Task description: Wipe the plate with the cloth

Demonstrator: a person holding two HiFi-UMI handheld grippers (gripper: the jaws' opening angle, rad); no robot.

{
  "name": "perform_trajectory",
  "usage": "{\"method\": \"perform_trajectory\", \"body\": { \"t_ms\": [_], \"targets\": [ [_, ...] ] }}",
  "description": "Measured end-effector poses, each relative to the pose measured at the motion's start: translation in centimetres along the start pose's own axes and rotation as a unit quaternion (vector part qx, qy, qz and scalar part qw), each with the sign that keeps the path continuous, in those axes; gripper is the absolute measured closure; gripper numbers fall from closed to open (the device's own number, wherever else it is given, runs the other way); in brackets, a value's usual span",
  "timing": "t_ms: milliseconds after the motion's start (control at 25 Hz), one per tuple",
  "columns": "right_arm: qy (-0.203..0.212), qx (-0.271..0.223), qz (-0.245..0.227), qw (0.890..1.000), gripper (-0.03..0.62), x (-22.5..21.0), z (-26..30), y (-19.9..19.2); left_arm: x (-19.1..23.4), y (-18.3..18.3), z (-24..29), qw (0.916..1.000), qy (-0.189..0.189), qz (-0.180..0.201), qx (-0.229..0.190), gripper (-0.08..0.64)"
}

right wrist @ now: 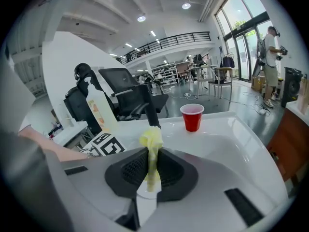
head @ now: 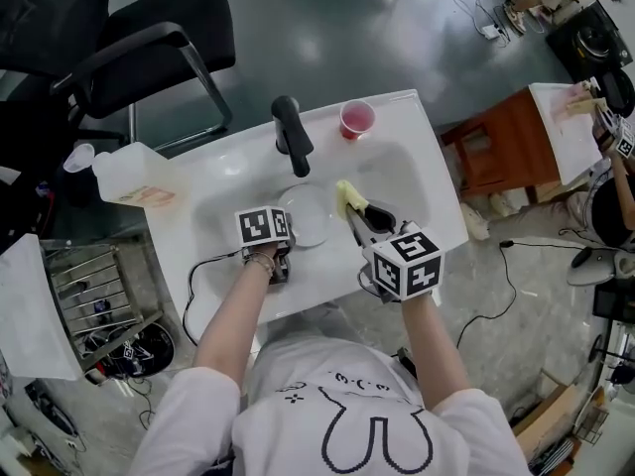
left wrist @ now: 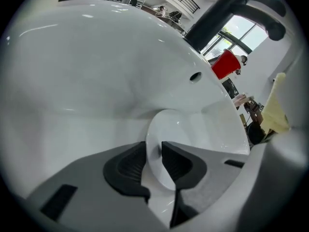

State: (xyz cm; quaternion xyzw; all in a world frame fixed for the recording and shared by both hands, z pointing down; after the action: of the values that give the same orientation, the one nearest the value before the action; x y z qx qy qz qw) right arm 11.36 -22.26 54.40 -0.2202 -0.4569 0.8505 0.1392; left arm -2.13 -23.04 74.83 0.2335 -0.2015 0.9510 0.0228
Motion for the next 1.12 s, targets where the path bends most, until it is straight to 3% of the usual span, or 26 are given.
{"method": "perform_trajectory", "body": {
  "t_ms": [80, 240, 600, 920, 1120],
  "targets": [
    [0.000, 0.002, -0.003, 1.000, 0.541, 0.0, -0.2, 0.0, -0.1, 0.1, -0.1, 1.0000, -0.001, 0.003, -0.002, 0.448],
    [-0.001, -0.004, -0.007, 1.000, 0.541, 0.3, -0.4, 0.4, -0.7, 0.2, -0.6, 0.9999, -0.009, 0.011, 0.000, 0.353],
    [-0.008, -0.033, -0.064, 0.997, 0.541, 1.7, -1.4, 3.3, -1.9, 3.9, -5.7, 0.9969, -0.014, 0.003, -0.078, 0.353],
    [-0.018, -0.065, -0.112, 0.991, 0.541, 3.2, -3.1, 5.8, -2.9, 7.8, -11.5, 0.9869, -0.014, 0.030, -0.158, 0.353],
    [-0.025, -0.101, -0.120, 0.987, 0.541, 3.7, -3.9, 8.5, -4.0, 11.2, -15.8, 0.9733, -0.006, 0.075, -0.217, 0.353]
  ]
}}
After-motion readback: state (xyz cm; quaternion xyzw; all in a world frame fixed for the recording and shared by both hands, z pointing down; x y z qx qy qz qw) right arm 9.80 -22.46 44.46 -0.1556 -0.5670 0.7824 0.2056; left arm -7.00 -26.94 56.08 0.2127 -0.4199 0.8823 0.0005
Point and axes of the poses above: the fingertips, and each gripper's own axes: z forward along the fingers, x to its left, y out of its top, the point moved 1 cm from there along -z, backward along the fingers, and after that the axes turned 8 degrees about -x, right-handed, at the moved point
